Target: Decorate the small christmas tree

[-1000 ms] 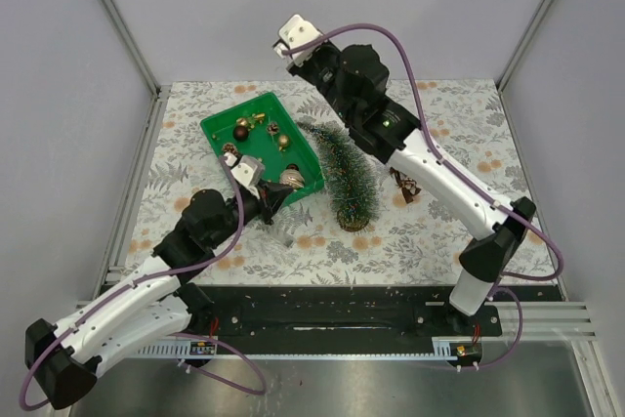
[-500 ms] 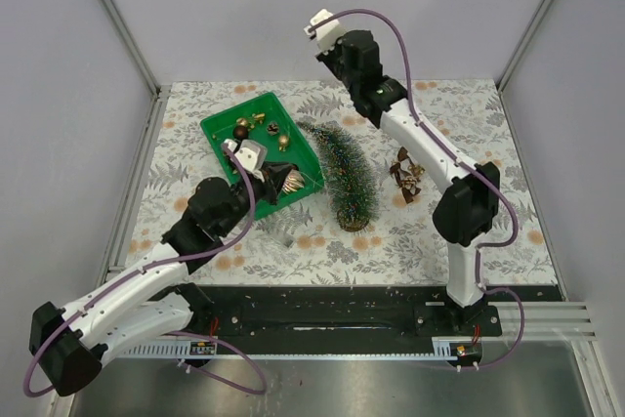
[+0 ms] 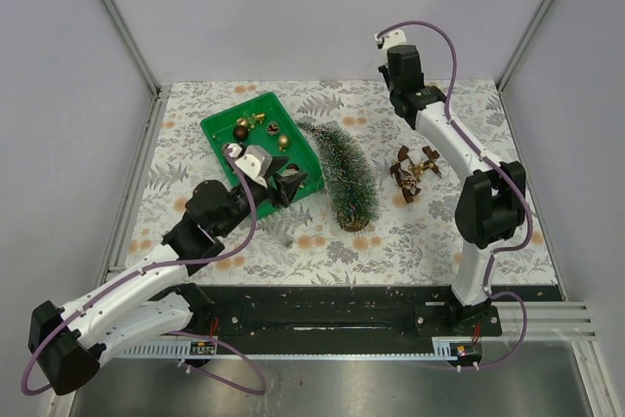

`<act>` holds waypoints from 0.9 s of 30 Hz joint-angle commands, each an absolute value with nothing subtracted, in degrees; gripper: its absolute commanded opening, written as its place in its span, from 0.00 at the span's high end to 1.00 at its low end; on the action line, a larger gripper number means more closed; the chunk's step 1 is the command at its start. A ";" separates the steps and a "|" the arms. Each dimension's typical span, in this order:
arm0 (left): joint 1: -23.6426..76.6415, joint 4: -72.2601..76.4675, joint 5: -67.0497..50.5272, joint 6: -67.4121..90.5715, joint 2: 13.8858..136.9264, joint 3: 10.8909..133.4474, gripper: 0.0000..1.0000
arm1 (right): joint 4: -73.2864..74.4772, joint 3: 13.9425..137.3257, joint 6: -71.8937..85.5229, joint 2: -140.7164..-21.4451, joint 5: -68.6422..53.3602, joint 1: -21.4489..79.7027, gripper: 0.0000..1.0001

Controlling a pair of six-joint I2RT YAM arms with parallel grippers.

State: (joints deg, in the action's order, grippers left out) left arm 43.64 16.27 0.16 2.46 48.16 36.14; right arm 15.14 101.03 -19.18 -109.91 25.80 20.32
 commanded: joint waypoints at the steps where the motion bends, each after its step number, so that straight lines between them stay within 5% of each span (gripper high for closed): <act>1: 44.03 19.34 -3.69 1.50 46.06 35.86 0.41 | 14.68 98.62 -14.07 -102.40 31.98 19.07 1.00; 9: 43.95 19.07 -8.17 0.70 43.68 35.16 0.41 | 21.96 89.23 -5.29 -93.01 43.23 17.14 1.00; 17: 44.65 19.16 -12.12 0.35 44.12 36.03 0.43 | 34.88 73.76 11.23 -75.96 41.23 17.05 1.00; 27: 47.28 18.72 -19.86 -5.97 46.32 39.02 0.47 | 47.53 63.91 29.18 -55.74 13.38 14.06 1.00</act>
